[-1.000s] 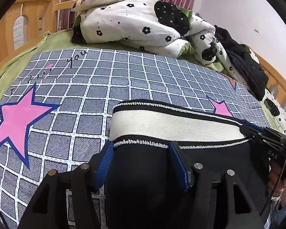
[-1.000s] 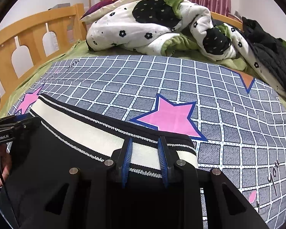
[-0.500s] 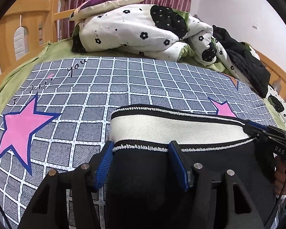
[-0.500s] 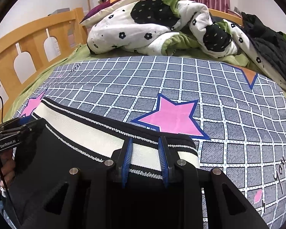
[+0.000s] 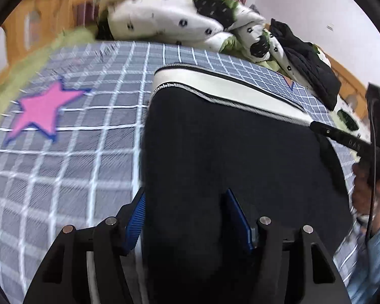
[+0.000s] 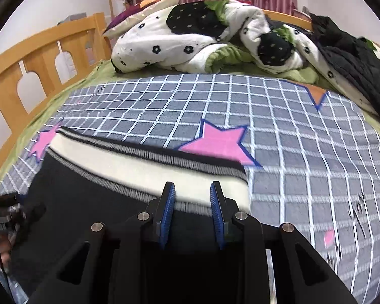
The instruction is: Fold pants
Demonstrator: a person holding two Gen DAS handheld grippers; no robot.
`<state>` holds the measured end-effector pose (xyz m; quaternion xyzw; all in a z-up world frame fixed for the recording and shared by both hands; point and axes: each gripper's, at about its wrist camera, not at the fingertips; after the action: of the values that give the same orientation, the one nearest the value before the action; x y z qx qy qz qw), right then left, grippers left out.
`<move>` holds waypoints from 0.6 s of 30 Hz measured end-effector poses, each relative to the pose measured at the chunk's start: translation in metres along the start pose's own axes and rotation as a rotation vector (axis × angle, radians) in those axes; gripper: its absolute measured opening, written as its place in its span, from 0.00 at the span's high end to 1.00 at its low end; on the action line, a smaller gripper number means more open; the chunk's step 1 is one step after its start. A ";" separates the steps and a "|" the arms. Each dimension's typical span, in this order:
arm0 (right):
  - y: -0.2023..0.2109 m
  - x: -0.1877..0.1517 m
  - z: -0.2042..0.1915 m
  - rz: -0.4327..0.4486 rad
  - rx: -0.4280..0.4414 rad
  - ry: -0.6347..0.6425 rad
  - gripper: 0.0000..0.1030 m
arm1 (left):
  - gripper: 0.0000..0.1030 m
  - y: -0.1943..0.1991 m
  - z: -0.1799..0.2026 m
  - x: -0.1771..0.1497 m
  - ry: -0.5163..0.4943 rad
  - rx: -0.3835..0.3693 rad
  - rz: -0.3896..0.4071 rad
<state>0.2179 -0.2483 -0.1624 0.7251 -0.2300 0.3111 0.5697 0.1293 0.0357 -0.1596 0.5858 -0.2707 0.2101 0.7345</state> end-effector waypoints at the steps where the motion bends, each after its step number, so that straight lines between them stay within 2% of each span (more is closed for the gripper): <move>1: 0.008 -0.007 0.001 -0.007 0.005 -0.004 0.72 | 0.42 0.012 0.003 -0.010 -0.011 0.011 0.019; 4: 0.028 -0.030 -0.002 -0.045 0.015 -0.004 0.72 | 0.42 0.037 0.004 -0.034 -0.012 -0.020 0.043; 10: 0.073 -0.089 -0.024 -0.025 -0.035 0.037 0.73 | 0.42 0.056 -0.004 -0.067 0.001 -0.054 -0.001; 13: 0.091 -0.115 -0.032 -0.007 -0.053 0.029 0.73 | 0.42 0.064 -0.007 -0.080 -0.023 -0.089 -0.020; 15: 0.100 -0.124 -0.033 -0.008 -0.035 0.005 0.73 | 0.42 0.067 -0.005 -0.094 -0.051 -0.042 -0.021; 17: 0.104 -0.128 -0.030 -0.012 -0.012 -0.038 0.73 | 0.49 0.067 -0.002 -0.100 -0.070 0.008 -0.006; 18: 0.105 -0.129 -0.030 -0.009 -0.010 -0.057 0.73 | 0.49 0.066 0.000 -0.100 -0.078 0.042 0.012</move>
<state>0.0500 -0.2480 -0.1783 0.7319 -0.2446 0.2866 0.5678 0.0110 0.0514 -0.1746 0.6072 -0.2981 0.1975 0.7095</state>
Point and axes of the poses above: each gripper's, at about its wrist camera, not at the fingertips, and y roughly against the way its jaws point, z to its right, x to its top, and after that the axes turned 2 degrees about x, right-handed
